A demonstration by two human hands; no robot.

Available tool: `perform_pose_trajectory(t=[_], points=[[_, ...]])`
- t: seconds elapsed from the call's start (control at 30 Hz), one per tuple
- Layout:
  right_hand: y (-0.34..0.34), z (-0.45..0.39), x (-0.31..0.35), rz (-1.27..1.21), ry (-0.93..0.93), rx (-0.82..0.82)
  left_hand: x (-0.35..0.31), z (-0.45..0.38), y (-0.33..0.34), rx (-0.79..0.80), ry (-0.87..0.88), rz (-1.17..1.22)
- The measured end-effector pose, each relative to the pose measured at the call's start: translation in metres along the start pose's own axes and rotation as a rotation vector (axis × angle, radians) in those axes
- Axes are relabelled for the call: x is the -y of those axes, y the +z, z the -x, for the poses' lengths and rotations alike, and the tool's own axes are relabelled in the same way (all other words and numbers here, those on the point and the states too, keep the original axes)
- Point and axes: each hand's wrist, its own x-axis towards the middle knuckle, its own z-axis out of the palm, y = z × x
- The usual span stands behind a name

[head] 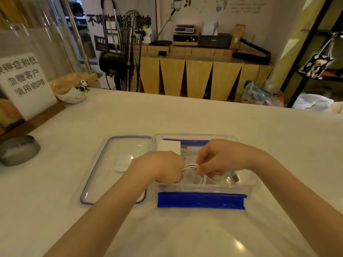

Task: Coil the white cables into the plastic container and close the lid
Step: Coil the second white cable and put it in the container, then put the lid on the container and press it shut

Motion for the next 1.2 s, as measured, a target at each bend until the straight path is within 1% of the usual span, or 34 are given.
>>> perform_pose_trajectory(t=[0.27, 0.37, 0.43, 0.5, 0.63, 0.7, 0.77, 0.83, 0.9, 1.03, 1.1, 1.2], points=[[0.002, -0.006, 0.001, 0.160, 0.032, -0.045, -0.002, 0.007, 0.001, -0.097, -0.017, 0.005], [-0.007, -0.005, 0.008, 0.193, -0.022, -0.090, 0.003, 0.015, -0.001, -0.154, 0.014, 0.026], [-0.014, -0.006, 0.016, 0.171, -0.108, -0.147, 0.009, 0.023, -0.005, -0.200, 0.067, 0.087], [-0.020, -0.009, 0.027, 0.128, -0.216, -0.194, 0.017, 0.033, -0.009, -0.278, 0.131, 0.182], [-0.022, -0.031, 0.053, 0.059, -0.393, -0.234, 0.043, 0.053, -0.009, -0.505, 0.212, 0.574], [-0.021, -0.048, 0.066, 0.051, -0.432, -0.242, 0.060, 0.061, 0.000, -0.640, 0.175, 0.748], [-0.019, -0.067, 0.080, 0.061, -0.457, -0.244, 0.075, 0.068, 0.013, -0.773, 0.090, 0.817], [-0.018, -0.087, 0.090, 0.104, -0.455, -0.246, 0.085, 0.074, 0.029, -0.879, 0.018, 0.795], [-0.012, -0.111, 0.099, 0.191, -0.437, -0.246, 0.088, 0.084, 0.048, -0.927, -0.002, 0.784], [0.004, -0.152, 0.105, 0.358, -0.388, -0.266, 0.089, 0.091, 0.079, -0.803, -0.027, 0.585], [0.010, -0.166, 0.106, 0.410, -0.347, -0.245, 0.094, 0.088, 0.090, -0.807, -0.054, 0.507], [0.015, -0.182, 0.105, 0.482, -0.306, -0.220, 0.099, 0.087, 0.098, -0.836, -0.074, 0.477]])
